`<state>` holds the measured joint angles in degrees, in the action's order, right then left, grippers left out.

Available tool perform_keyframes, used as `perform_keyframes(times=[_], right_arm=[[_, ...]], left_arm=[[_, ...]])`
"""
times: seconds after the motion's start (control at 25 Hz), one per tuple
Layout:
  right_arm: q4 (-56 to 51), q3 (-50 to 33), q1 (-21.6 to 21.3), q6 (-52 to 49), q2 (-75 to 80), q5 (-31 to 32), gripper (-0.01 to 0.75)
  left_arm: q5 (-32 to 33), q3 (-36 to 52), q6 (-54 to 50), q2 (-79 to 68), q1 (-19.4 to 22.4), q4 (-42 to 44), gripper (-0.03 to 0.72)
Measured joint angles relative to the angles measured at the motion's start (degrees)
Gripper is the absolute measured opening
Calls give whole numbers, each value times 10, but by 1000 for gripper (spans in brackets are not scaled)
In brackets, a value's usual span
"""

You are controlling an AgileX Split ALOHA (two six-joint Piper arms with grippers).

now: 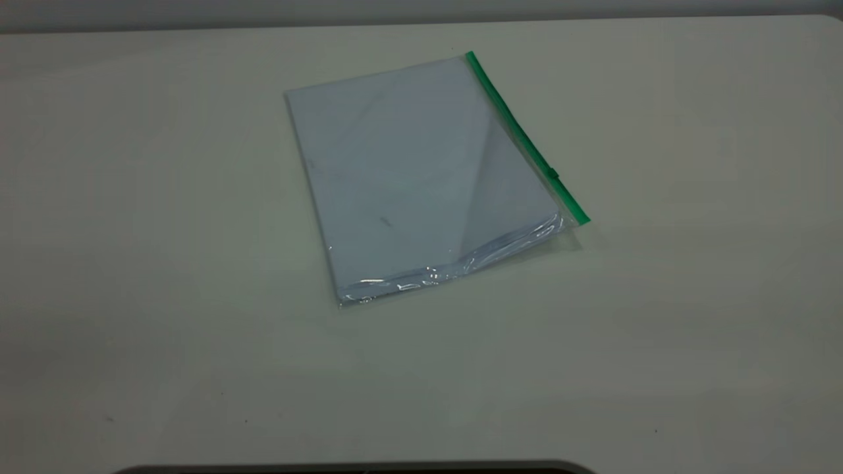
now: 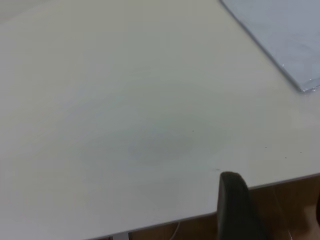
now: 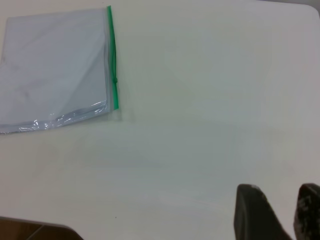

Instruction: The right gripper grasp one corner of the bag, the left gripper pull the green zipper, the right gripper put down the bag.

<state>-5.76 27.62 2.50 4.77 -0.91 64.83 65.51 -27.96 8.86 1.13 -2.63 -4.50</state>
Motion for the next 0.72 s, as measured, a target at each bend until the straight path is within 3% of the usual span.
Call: perform_keyframes(times=[0.72], right_arm=[[-10, 0, 0, -2, 0, -3, 240]], left_arm=[[0, 0, -1, 0, 0, -3, 443]])
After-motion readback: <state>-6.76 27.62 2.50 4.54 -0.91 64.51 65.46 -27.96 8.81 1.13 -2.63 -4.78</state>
